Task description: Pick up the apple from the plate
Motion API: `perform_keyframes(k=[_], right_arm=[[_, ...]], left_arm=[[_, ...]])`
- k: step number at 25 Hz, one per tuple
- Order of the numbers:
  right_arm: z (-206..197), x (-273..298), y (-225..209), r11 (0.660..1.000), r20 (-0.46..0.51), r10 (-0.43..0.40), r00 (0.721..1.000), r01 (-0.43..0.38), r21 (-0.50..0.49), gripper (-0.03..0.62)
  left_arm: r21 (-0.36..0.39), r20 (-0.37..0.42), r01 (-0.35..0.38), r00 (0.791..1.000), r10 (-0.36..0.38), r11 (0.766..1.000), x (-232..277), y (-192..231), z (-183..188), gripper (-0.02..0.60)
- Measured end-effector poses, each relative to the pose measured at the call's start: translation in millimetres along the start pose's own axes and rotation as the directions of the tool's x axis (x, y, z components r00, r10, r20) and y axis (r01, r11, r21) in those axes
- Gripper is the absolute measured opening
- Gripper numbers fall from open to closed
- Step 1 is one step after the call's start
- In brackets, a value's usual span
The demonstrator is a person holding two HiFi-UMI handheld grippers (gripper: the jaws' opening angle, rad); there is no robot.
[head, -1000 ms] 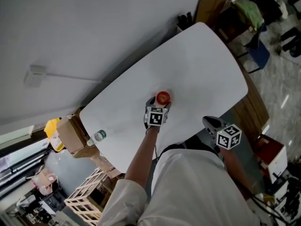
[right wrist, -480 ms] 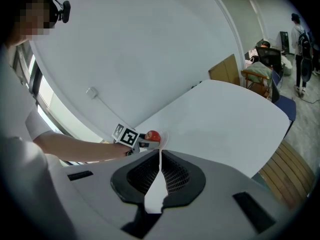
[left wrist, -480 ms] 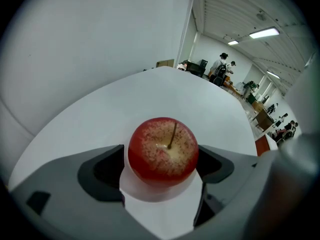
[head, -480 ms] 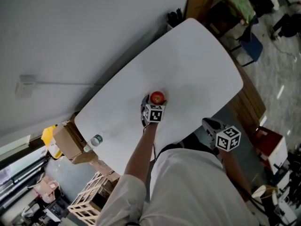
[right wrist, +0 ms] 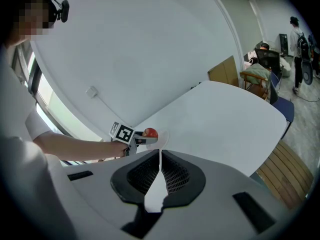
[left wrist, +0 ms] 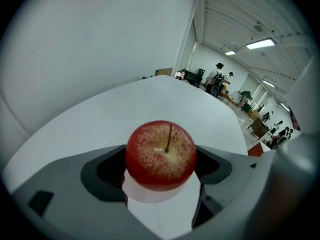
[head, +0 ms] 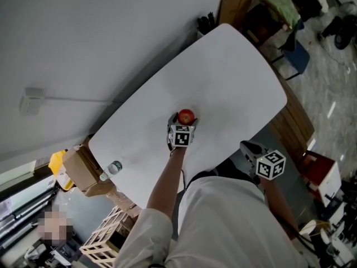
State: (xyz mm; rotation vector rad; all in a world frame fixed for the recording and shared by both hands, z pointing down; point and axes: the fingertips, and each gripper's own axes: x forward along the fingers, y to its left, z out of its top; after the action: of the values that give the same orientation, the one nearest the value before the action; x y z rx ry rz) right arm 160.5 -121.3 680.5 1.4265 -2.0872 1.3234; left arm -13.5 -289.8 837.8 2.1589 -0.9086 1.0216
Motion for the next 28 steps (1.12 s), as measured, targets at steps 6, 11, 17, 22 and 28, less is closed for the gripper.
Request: perform_keyframes(k=[6, 11, 17, 22, 28], right_arm=[[2, 0, 10, 1.0, 0.0, 0.012, 1.0, -0.012, -0.027, 0.038], [5, 4, 17, 0.998, -0.007, 0.025, 1.0, -0.025, -0.057, 0.038], [8, 14, 32, 0.993, -0.016, 0.049, 0.999, -0.051, -0.107, 0.038], [12, 20, 43, 0.988, -0.006, 0.075, 0.997, -0.076, -0.132, 0.038], [18, 19, 48, 0.979, -0.013, 0.124, 0.992, -0.124, -0.162, 0.038]], left_arm=[[-0.04, 0.053, 0.052, 0.997, -0.05, 0.998, -26, -6, 5, 0.404], [-0.051, 0.11, 0.101, 0.989, -0.095, 0.994, -52, -13, 14, 0.403], [-0.062, 0.182, 0.135, 0.976, -0.122, 0.989, -89, -15, 22, 0.403], [-0.123, 0.238, 0.156, 0.963, -0.123, 0.98, -116, -18, 19, 0.403], [-0.184, 0.298, 0.149, 0.951, -0.089, 0.972, -147, -32, 18, 0.403]])
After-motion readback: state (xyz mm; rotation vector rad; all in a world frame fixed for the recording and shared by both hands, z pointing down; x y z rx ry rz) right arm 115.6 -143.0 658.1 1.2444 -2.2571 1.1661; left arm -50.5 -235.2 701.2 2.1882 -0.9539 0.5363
